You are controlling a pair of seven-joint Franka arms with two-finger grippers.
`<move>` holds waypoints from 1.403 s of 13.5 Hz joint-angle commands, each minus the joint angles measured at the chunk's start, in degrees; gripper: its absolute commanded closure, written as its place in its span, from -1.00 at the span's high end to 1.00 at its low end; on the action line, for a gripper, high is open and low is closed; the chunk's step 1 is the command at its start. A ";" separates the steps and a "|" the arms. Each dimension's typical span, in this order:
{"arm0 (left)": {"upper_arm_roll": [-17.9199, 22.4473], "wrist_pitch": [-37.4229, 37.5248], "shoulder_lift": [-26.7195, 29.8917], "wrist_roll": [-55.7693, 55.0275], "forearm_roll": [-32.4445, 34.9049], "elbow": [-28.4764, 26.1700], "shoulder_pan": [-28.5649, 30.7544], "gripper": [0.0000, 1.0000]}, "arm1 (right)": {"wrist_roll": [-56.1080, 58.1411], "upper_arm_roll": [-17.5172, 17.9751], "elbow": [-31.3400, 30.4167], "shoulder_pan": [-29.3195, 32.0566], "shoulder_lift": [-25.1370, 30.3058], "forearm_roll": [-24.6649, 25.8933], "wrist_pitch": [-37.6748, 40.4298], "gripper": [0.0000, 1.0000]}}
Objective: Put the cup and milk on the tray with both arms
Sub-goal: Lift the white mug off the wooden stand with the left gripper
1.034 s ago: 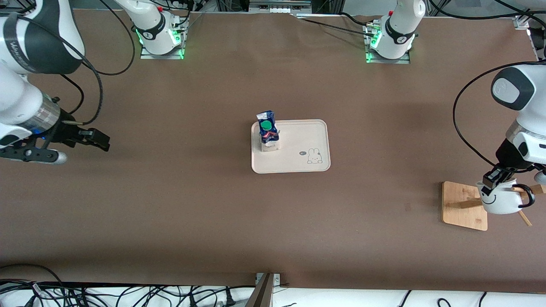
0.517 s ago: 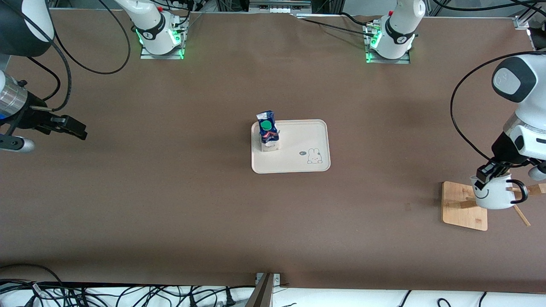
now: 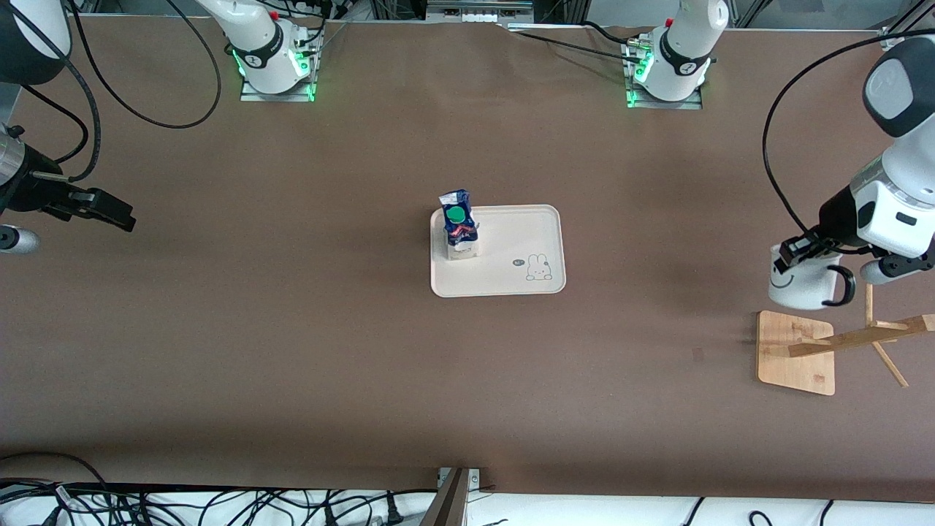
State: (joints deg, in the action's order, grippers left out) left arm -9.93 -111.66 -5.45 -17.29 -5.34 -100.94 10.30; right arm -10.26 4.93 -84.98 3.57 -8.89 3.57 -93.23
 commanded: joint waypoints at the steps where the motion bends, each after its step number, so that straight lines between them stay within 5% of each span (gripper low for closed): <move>1: -1.32 9.76 -0.44 0.33 0.60 5.30 0.34 -1.00 | 1.20 0.52 0.43 0.03 1.42 -0.41 1.91 1.00; 9: -4.47 25.51 -2.64 0.07 -0.11 13.22 -0.98 -1.00 | 7.71 0.08 1.13 0.12 1.86 -2.25 5.16 1.00; 19: -11.08 29.56 -5.44 -0.82 -0.54 12.79 -9.66 -1.00 | 10.34 0.00 1.39 0.12 2.04 -1.46 5.25 1.00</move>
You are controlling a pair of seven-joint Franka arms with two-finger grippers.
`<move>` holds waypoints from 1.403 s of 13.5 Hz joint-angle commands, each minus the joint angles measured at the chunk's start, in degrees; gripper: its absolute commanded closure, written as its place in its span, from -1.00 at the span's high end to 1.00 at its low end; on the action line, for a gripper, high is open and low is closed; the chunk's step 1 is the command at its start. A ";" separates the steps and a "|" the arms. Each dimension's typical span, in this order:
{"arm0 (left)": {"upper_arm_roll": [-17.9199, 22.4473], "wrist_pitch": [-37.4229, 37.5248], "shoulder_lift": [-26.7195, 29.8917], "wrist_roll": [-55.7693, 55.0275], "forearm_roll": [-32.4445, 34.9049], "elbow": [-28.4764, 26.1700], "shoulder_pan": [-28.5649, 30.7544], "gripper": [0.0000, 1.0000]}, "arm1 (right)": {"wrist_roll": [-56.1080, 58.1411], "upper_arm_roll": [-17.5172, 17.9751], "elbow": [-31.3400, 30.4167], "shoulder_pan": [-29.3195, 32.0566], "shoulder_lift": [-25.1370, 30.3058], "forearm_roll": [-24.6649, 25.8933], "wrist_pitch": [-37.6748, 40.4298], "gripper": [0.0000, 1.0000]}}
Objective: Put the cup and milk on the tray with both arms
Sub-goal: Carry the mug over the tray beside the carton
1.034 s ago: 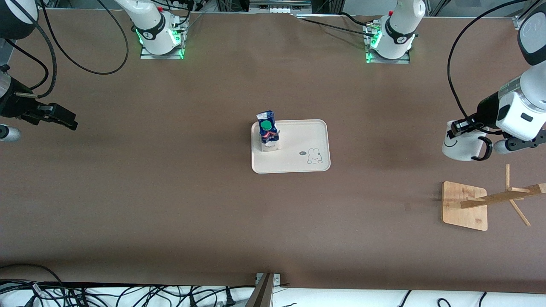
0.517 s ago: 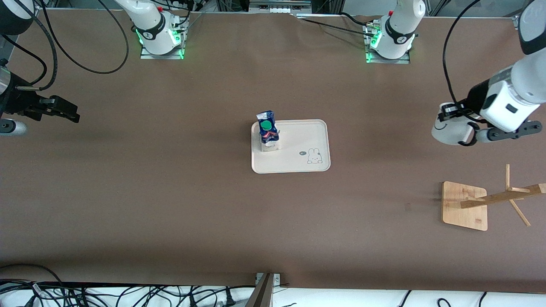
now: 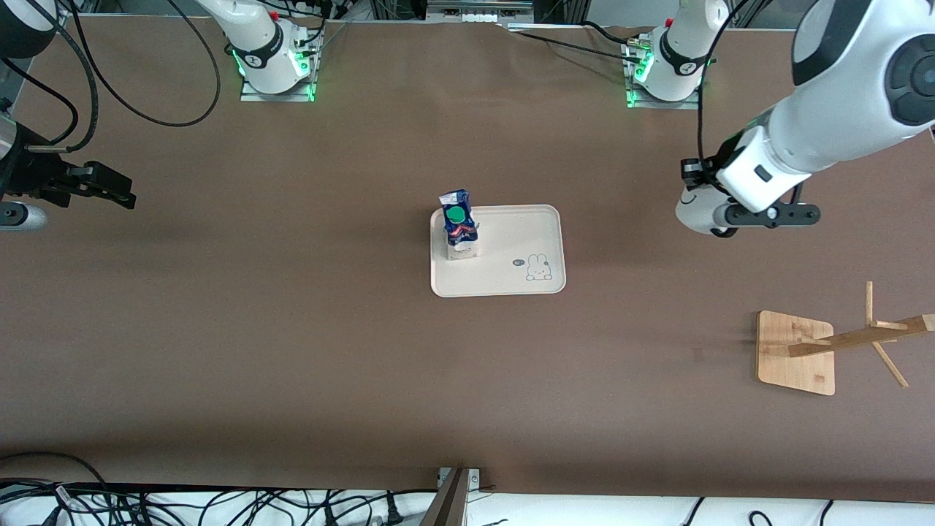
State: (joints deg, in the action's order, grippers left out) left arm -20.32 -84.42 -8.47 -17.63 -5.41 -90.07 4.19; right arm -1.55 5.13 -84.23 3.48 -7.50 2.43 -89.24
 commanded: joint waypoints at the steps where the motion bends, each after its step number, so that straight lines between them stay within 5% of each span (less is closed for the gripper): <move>1: -0.69 2.51 -4.60 -0.65 -0.39 1.91 -6.79 -1.00 | 1.81 -0.30 0.65 0.21 0.65 -0.32 1.26 1.00; 6: -0.60 2.51 -17.70 -15.66 -0.39 10.07 -14.20 -1.00 | 2.43 -0.30 1.00 0.21 0.56 -0.23 1.26 1.00; 13: -0.69 -4.34 -30.01 -20.43 -7.59 10.44 -17.98 -1.00 | 2.87 -0.30 0.91 0.21 0.47 -0.15 1.26 1.00; 19: -0.60 -13.31 -34.76 -20.51 -12.07 10.26 -18.43 -1.00 | 3.75 -0.47 1.09 0.21 0.56 -0.15 1.26 1.00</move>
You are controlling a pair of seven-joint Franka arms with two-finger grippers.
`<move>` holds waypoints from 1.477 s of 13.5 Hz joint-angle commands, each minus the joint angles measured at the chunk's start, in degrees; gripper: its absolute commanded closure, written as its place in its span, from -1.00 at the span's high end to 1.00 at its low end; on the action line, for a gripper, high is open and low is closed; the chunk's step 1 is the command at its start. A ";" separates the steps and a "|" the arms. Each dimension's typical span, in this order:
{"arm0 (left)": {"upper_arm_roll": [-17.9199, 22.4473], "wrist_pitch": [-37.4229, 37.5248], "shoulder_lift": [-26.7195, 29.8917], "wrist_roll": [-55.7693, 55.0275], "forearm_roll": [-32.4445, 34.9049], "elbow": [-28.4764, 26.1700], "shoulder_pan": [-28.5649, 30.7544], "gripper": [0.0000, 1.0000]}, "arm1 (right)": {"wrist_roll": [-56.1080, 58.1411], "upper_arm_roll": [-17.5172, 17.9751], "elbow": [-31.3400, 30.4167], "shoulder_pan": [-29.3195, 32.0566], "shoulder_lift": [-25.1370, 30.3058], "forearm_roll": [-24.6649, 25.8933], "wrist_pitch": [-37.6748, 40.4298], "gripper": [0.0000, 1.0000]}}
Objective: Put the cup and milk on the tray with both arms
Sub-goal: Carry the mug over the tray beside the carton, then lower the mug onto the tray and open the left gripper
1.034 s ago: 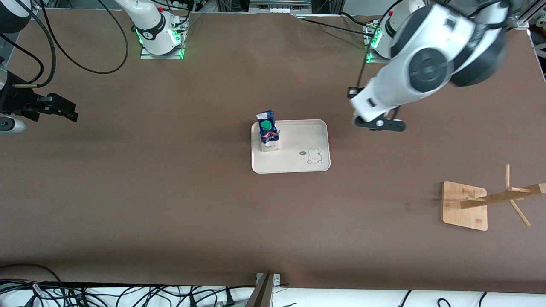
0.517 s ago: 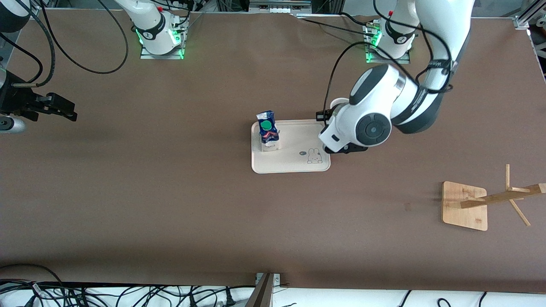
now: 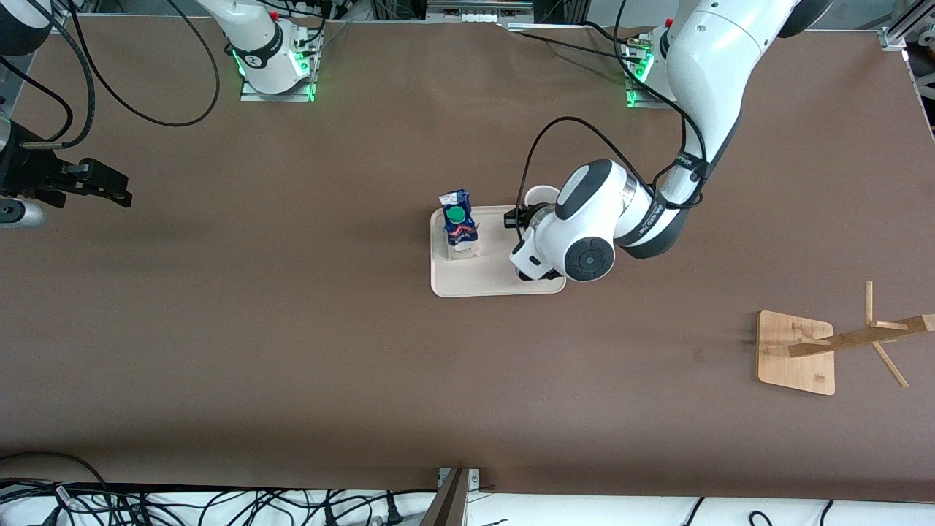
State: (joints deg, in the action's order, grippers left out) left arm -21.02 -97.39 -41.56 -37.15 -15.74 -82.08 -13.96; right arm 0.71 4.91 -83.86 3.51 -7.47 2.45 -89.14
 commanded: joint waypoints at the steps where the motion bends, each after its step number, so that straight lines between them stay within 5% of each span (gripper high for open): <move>1: 0.10 -0.43 -2.55 -0.91 -1.66 2.28 -0.28 -1.00 | 1.40 -0.16 0.71 0.27 0.53 -0.16 1.16 1.00; 7: 0.10 -7.02 -6.34 -0.91 -1.40 2.10 -0.90 -1.00 | 1.40 -1.04 0.62 0.10 0.27 -0.25 1.07 1.00; 8: 0.27 -7.02 -6.17 -0.73 -0.79 2.19 -0.81 -0.16 | 1.40 -1.04 0.62 0.01 0.27 -0.42 1.07 1.00; 9: 0.71 -6.93 -6.08 -0.12 -0.18 2.10 -0.81 0.99 | 1.48 -1.04 0.54 0.01 0.27 -0.69 1.07 1.00; 15: 0.71 -6.32 -3.62 -0.11 2.73 2.45 0.50 1.00 | 0.87 -0.95 0.01 0.01 0.18 -2.53 2.83 1.00; 20: 1.77 -3.25 5.85 -0.03 7.88 2.45 4.37 1.00 | 0.69 -0.95 -0.08 0.01 0.18 -2.36 3.88 1.00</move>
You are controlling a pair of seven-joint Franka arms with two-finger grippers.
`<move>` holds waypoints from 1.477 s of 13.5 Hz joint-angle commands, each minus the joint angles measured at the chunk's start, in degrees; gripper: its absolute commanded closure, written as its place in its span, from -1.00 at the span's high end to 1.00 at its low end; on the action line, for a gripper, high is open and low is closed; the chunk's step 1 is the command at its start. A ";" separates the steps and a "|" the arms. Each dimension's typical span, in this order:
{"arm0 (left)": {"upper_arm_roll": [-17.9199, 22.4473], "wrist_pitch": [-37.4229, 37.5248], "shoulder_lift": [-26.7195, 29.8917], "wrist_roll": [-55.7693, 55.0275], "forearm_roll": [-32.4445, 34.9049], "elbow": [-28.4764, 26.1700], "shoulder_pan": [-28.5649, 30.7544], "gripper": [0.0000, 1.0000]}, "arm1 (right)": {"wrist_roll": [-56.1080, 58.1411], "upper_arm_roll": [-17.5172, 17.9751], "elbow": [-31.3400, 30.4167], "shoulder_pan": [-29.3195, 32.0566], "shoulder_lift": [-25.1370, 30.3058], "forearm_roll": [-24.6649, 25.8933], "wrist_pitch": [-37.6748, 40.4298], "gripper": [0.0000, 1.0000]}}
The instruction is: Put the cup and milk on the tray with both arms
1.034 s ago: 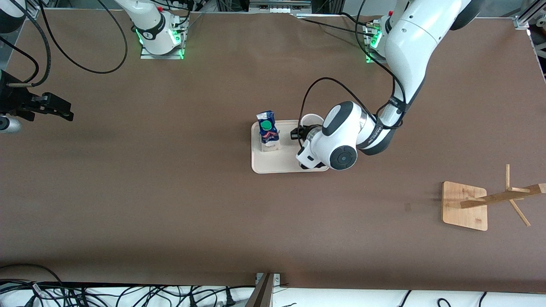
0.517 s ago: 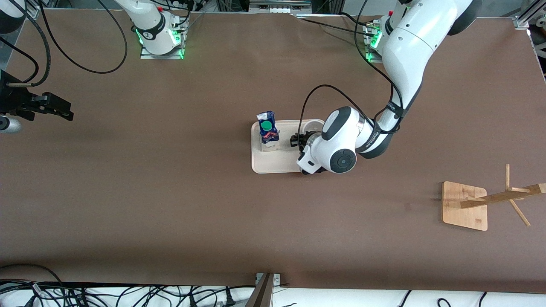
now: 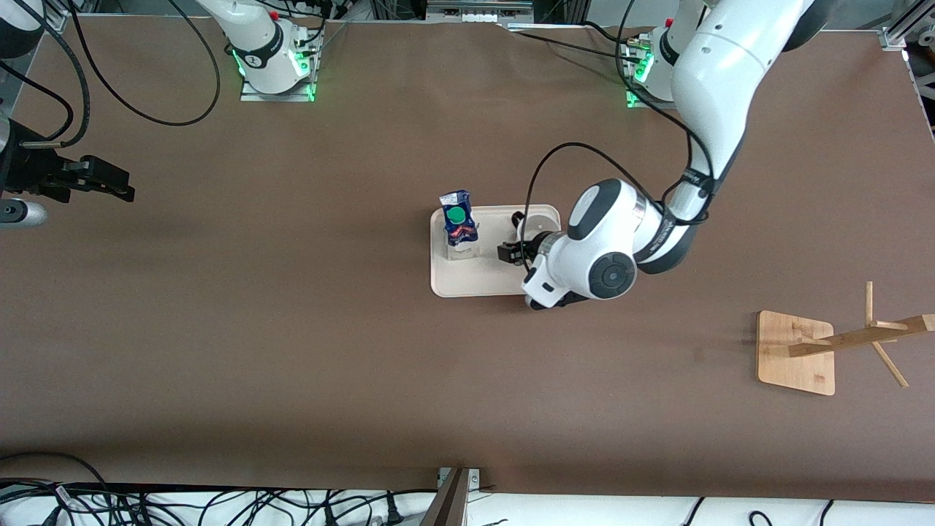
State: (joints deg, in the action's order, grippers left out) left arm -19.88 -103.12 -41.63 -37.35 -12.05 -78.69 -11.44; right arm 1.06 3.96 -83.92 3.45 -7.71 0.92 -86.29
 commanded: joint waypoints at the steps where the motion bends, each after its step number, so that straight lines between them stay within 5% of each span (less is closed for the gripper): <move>1: 0.54 3.18 8.12 0.18 8.40 -0.94 2.56 1.00 | 0.44 0.00 -0.02 0.06 0.41 -0.83 1.03 1.00; 5: 0.71 7.22 14.72 5.85 19.42 -0.85 5.45 1.00 | 0.35 0.08 -0.28 0.06 0.41 -0.57 0.24 1.00; 14: 1.06 19.45 24.31 29.96 17.07 4.33 20.48 1.00 | 0.26 0.17 -0.28 0.06 0.50 -0.30 -3.63 1.00; 17: 12.54 17.79 30.01 30.06 13.99 1.18 15.33 1.00 | 0.35 0.09 -0.28 0.06 0.59 -0.21 -3.63 1.00; 20: 15.22 9.28 39.31 30.06 11.35 -10.12 14.52 1.00 | 0.35 0.00 -0.20 -0.02 0.59 -0.13 -3.54 1.00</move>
State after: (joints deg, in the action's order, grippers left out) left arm -6.44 -88.29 -10.70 -7.78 1.08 -77.85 4.78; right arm 1.06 4.00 -83.97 3.44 -7.72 0.91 -89.62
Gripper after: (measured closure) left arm 0.000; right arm 0.000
